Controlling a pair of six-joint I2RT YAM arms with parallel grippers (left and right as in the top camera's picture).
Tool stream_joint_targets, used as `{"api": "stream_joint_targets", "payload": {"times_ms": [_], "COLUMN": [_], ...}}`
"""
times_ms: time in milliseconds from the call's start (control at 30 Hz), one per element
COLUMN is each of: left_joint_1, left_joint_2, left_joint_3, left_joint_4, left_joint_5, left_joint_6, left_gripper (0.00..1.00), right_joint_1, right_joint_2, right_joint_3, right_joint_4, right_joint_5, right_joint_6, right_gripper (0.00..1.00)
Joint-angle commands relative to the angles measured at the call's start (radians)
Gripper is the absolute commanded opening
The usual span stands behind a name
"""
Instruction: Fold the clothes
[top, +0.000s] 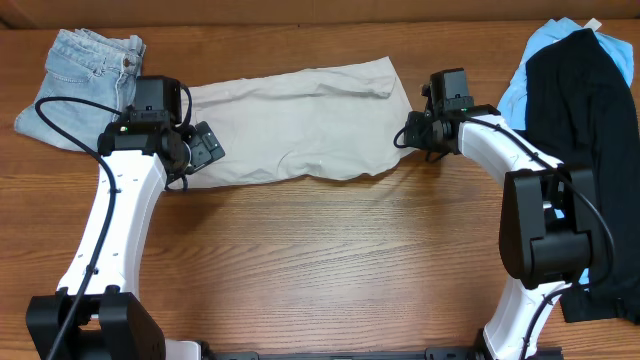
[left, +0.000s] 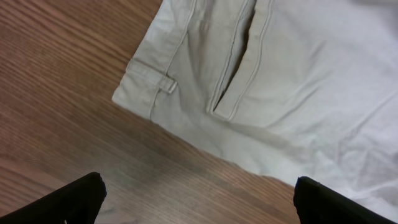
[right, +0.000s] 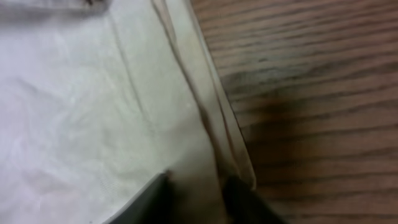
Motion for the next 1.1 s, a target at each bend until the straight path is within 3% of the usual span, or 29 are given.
{"api": "stream_joint_targets", "payload": {"times_ms": [0,67,267,433,600,633,667,700,733,767,867,967,1033,1067], "left_joint_1": [-0.003,-0.003,-0.003,-0.003,-0.003,-0.003,-0.003,-0.003,-0.003,-0.003,-0.003,-0.003,-0.003,-0.003], "left_joint_2": [-0.013,-0.013,-0.013,-0.013,-0.014,-0.014,-0.014,-0.013,-0.014,-0.014,-0.014,-0.013,-0.013,-0.013], "left_joint_3": [0.016,0.016,0.016,0.016,0.016,0.016,0.016,0.016,0.016,0.016,0.016,0.016,0.016,0.016], "left_joint_4": [-0.019,-0.026,-0.051,-0.084,-0.105,-0.106,-0.105,-0.104,-0.100,-0.096,-0.078,-0.068,-0.061,-0.056], "left_joint_5": [0.005,0.005,0.005,0.005,0.004,0.004,0.004,0.004,0.004,0.005,0.005,0.004,0.004,0.004], "left_joint_6": [0.023,0.023,0.027,0.063,0.123,0.136,0.150,0.161,0.171,0.178,0.204,0.210,0.219,0.223], "left_gripper": [1.00,1.00,1.00,1.00,1.00,1.00,1.00,1.00,1.00,1.00,1.00,1.00,1.00,1.00], "right_joint_1": [0.005,0.001,-0.026,-0.027,-0.029,-0.029,-0.029,-0.029,-0.029,-0.029,-0.028,-0.024,-0.020,-0.016], "right_joint_2": [0.018,0.018,0.002,-0.056,-0.179,-0.204,-0.229,-0.251,-0.268,-0.281,-0.291,-0.272,-0.253,-0.241], "right_joint_3": [-0.003,-0.003,-0.003,-0.003,-0.003,-0.001,0.001,0.005,0.008,0.009,0.009,0.008,0.007,0.005], "right_joint_4": [-0.047,-0.100,-0.333,-0.520,-0.592,-0.594,-0.592,-0.587,-0.574,-0.555,-0.475,-0.406,-0.375,-0.362], "right_joint_5": [-0.002,0.003,0.002,0.007,0.013,0.012,0.010,0.011,0.012,0.013,0.012,0.000,-0.010,-0.019], "right_joint_6": [0.000,0.041,0.152,0.151,0.140,0.127,0.108,0.086,0.064,0.045,-0.005,-0.015,-0.022,-0.027], "right_gripper": [0.17,0.04,0.04,0.04,0.04,0.07,0.24,0.47,0.57,0.65,0.72,0.71,0.59,0.47]}}
